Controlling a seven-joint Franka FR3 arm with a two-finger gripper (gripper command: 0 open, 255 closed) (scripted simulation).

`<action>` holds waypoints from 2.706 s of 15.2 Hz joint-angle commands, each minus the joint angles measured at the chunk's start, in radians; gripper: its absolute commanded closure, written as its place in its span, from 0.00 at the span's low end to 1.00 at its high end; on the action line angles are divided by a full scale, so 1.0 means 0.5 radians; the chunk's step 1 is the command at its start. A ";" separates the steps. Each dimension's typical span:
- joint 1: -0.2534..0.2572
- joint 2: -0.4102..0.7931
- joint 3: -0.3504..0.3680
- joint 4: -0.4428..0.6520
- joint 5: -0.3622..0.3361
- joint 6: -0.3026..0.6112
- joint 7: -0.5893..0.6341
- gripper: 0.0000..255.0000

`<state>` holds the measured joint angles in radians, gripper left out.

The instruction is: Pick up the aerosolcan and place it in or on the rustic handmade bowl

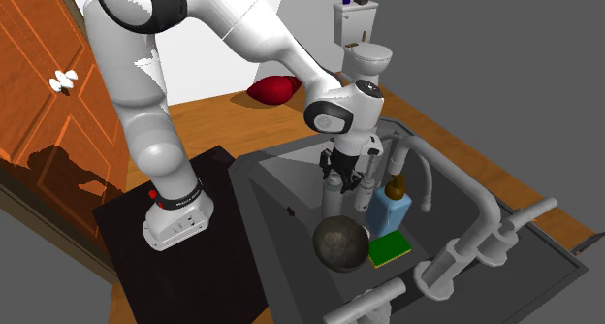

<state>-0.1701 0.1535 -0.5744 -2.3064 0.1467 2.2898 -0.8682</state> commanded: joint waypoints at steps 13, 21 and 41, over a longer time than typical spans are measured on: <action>0.022 -0.180 -0.028 0.052 -0.142 -0.198 0.105 1.00; 0.030 -0.332 -0.030 0.137 -0.247 -0.406 0.187 1.00; -0.002 -0.595 -0.036 0.451 -0.406 -0.940 0.230 1.00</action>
<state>-0.1606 -0.1330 -0.5817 -2.0821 -0.0463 1.8296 -0.7362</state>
